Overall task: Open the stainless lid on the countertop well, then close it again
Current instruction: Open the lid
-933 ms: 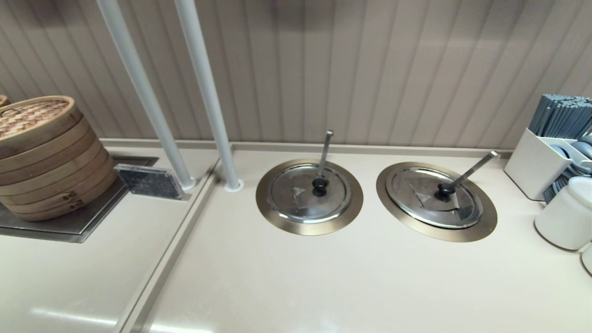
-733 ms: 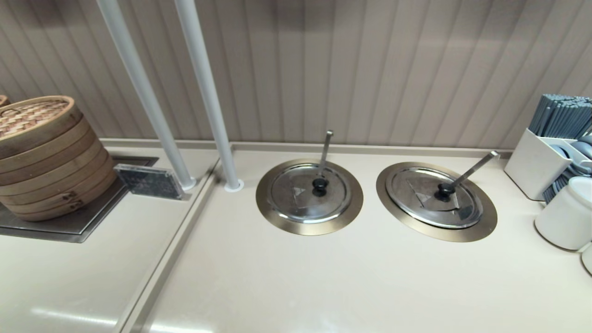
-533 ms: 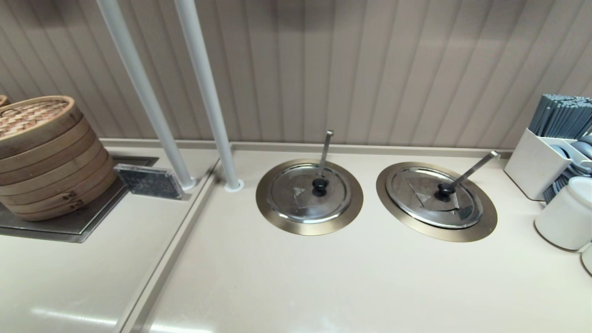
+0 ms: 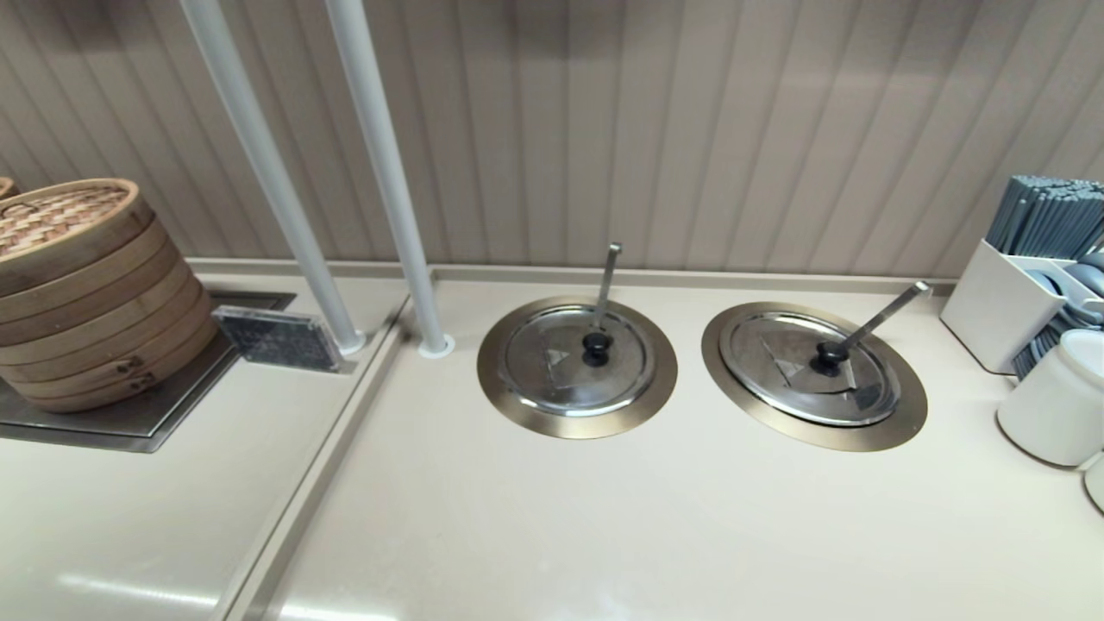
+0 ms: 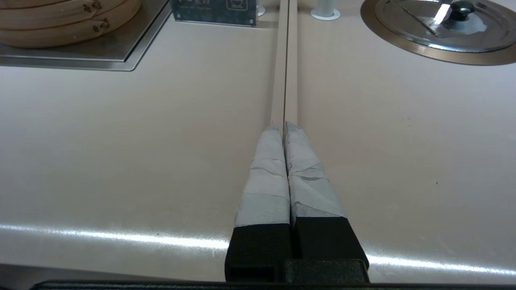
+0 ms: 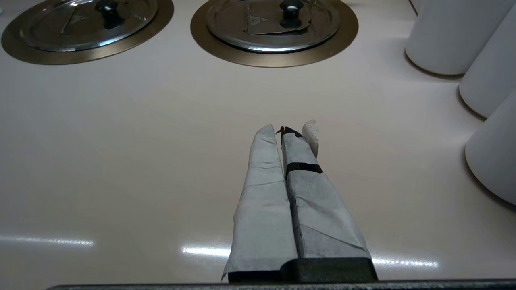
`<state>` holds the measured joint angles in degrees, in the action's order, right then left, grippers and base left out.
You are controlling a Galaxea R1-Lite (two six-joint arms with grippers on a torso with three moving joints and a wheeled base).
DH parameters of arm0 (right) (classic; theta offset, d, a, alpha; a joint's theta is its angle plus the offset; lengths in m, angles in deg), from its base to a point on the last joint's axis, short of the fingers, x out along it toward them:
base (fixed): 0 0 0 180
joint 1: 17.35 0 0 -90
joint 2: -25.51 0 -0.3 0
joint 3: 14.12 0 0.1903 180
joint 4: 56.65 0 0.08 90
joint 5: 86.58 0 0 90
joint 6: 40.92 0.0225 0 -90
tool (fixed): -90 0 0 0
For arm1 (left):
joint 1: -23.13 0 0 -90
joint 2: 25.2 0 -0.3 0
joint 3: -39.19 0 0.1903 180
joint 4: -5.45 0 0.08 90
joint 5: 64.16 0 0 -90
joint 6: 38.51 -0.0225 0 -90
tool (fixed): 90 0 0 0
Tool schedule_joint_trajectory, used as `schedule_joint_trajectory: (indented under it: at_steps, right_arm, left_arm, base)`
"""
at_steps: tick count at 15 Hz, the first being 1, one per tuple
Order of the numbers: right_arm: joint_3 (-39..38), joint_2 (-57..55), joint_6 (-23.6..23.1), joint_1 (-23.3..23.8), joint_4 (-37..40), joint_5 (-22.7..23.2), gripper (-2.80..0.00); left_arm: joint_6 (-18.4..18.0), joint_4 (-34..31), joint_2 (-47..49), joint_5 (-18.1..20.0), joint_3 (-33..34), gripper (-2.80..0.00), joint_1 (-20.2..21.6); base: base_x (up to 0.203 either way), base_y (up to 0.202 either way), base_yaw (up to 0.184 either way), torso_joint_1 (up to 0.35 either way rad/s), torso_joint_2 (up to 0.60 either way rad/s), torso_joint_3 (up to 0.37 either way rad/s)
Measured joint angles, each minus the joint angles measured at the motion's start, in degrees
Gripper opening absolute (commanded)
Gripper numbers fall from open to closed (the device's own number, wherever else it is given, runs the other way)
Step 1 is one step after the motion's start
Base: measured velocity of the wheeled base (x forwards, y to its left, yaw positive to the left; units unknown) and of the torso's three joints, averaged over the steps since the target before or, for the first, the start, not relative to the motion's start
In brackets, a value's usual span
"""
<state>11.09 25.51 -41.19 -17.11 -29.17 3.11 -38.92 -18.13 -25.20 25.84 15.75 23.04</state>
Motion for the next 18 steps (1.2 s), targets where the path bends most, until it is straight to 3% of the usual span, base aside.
schedule_joint_trajectory:
  at_steps: [4, 11, 14, 18]
  right_arm:
    - [7.49, -0.45, 2.59, 0.02, 4.36, 0.56, -2.8]
    - [11.37, -3.28, 2.66, 0.02, 5.62, -0.83, -2.8]
    - [15.41, -12.03, 3.0, 0.3, 5.69, -1.82, -2.8]
    - [23.58, -32.48, 4.88, 0.6, 6.4, -2.04, -2.8]
  left_arm:
    - [-0.02, 0.0, 0.0, 0.0, 0.0, -2.8, 0.0]
    - [-0.01, 0.0, 0.0, 0.01, 0.0, -2.8, 0.0]
    - [-0.02, 0.0, 0.0, 0.0, 0.0, -2.8, 0.0]
    - [-0.02, 0.0, 0.0, 0.0, 0.02, -2.8, 0.0]
  base:
    - [0.0, 0.0, 0.0, 0.0, 0.0, 0.0]
    - [0.0, 0.0, 0.0, 0.0, 0.0, 0.0]
    - [0.0, 0.0, 0.0, 0.0, 0.0, 0.0]
    - [0.0, 0.0, 0.0, 0.0, 0.0, 0.0]
